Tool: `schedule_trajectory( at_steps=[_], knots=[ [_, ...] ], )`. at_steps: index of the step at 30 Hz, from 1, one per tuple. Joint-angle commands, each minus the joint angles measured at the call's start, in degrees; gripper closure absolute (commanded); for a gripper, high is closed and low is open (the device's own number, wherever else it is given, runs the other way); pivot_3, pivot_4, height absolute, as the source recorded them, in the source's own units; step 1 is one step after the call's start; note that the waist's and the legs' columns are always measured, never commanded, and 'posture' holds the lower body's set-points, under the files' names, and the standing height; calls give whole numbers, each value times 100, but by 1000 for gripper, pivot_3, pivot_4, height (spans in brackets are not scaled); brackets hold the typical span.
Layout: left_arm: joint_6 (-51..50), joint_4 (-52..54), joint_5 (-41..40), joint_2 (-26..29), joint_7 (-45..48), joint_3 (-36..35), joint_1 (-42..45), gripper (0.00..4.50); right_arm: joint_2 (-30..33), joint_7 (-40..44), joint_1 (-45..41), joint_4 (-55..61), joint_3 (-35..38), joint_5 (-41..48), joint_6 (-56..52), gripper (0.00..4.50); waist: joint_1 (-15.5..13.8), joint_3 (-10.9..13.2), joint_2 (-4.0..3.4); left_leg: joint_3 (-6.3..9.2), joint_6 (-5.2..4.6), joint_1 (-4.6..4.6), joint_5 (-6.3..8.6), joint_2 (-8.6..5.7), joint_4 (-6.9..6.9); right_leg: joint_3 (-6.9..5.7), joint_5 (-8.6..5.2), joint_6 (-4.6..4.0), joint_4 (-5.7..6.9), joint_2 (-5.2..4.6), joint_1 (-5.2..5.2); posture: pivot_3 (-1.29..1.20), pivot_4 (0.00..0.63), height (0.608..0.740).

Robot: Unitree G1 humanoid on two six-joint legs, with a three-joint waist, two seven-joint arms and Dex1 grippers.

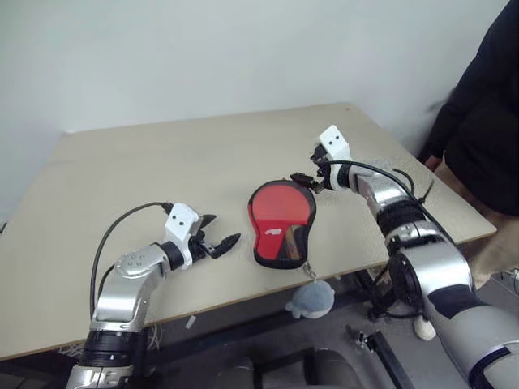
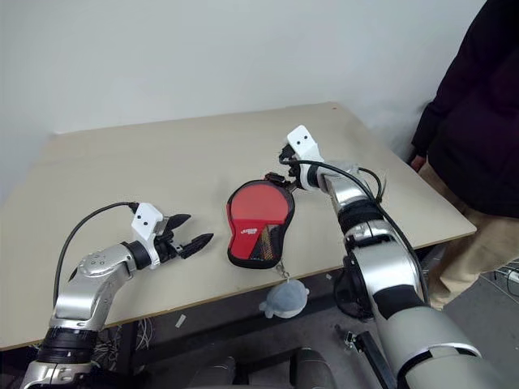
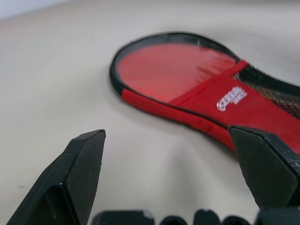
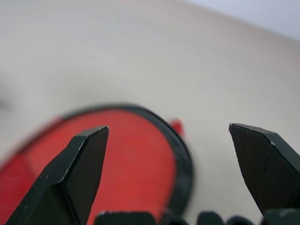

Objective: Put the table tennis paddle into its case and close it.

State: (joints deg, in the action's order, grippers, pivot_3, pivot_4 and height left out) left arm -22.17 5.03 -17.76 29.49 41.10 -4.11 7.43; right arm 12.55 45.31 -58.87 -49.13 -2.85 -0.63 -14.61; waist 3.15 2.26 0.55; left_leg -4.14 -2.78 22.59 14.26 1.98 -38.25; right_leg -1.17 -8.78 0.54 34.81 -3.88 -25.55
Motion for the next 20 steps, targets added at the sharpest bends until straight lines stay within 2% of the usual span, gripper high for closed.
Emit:
schedule_trajectory(
  at_steps=[1,4,7,12,20],
  knots=[
    [-213,513,-290,101,-112,-404,-81,0,228,474,1219,2604,-69,553,-864,37,-50,0,1,2,0,2,0,0,0,-3,-1,2,-1,-1,0,0,0,740],
    [-376,800,-489,228,-122,-698,-230,0,383,504,2309,4277,-40,911,-1390,37,-52,2,-2,2,4,6,3,0,0,-8,-4,5,0,-9,-3,0,0,740],
    [-453,939,-648,324,-88,-919,-388,0,430,369,2801,4995,-14,1118,-1711,37,-25,3,-4,-9,25,-2,14,-1,-1,-1,-5,-7,2,-10,-3,0,0,740],
    [-423,979,-699,415,-144,-1172,-646,0,316,45,3078,5311,-134,1265,-2048,37,-22,3,-4,-14,29,-17,14,10,-2,-9,2,-21,4,-7,-2,0,0,740],
    [-500,1121,-648,204,-310,-904,-769,0,293,-74,3108,5350,-345,1408,-2113,37,-45,4,-4,-21,40,-4,8,52,-2,-32,9,-33,-1,-9,-4,0,0,740]
  ],
)
